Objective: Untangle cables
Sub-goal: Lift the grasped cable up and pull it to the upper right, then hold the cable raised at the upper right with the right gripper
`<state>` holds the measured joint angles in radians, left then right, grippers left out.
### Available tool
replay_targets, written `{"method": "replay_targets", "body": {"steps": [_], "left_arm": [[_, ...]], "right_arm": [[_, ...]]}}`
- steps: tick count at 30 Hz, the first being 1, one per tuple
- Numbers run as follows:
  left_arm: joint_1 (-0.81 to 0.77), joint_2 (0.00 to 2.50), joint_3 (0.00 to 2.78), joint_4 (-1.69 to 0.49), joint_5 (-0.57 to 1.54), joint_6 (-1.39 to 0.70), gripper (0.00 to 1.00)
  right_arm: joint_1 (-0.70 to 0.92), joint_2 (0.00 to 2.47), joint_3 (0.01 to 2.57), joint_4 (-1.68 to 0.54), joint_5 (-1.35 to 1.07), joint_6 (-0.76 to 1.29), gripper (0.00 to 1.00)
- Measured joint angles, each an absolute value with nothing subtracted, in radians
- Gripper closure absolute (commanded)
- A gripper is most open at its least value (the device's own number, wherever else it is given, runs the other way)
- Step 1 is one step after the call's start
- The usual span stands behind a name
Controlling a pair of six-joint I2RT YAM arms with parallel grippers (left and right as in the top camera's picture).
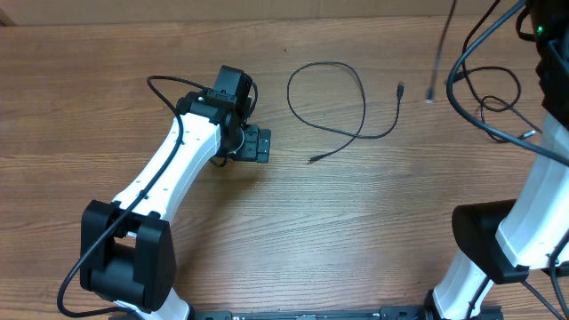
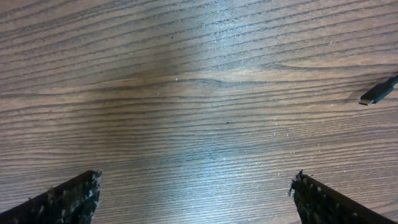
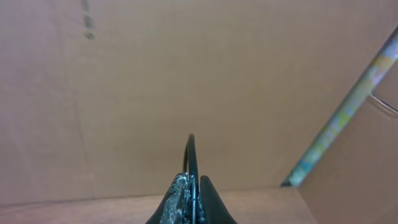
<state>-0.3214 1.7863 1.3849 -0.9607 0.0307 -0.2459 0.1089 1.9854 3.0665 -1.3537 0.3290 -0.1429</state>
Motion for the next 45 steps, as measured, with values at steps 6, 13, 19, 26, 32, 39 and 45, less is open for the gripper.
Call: {"method": "replay_targets", "body": {"steps": [6,13,19,26,32,39,45], "left_arm": [[-0.321,1.786,1.385,-0.961,0.031,-0.246,0.01],[-0.321,1.786,1.385,-0.961,0.035,-0.246,0.01],[-0.321,1.786,1.385,-0.961,0.045,-0.257,0.0],[-0.321,1.786,1.385,-0.964,0.063,-0.26,0.0],[-0.321,1.786,1.385,-0.963,0.068,-0.261,0.0],[-0.321,1.786,1.385,-0.963,0.069,-0.261,0.01],[-0.321,1.786,1.385,-0.963,0.072,-0.261,0.01]], "right_arm": [[0.017,1.985,2.896,-1.277,0.334,-0.136,0.96],[-0.101,2.006,2.605,-1.055,0.344,-0.116,0.96],[-0.137,2.081,2.492,-0.92,0.243,-0.126,0.96],[-0.142,2.155,2.49,-0.765,0.138,-0.129,0.96],[-0.142,2.217,2.49,-0.692,0.112,-0.131,0.96],[-0.145,2.389,2.49,-0.641,0.107,-0.131,0.96],[-0.166,2.519,2.49,-0.628,0.103,-0.122,0.96]]}}
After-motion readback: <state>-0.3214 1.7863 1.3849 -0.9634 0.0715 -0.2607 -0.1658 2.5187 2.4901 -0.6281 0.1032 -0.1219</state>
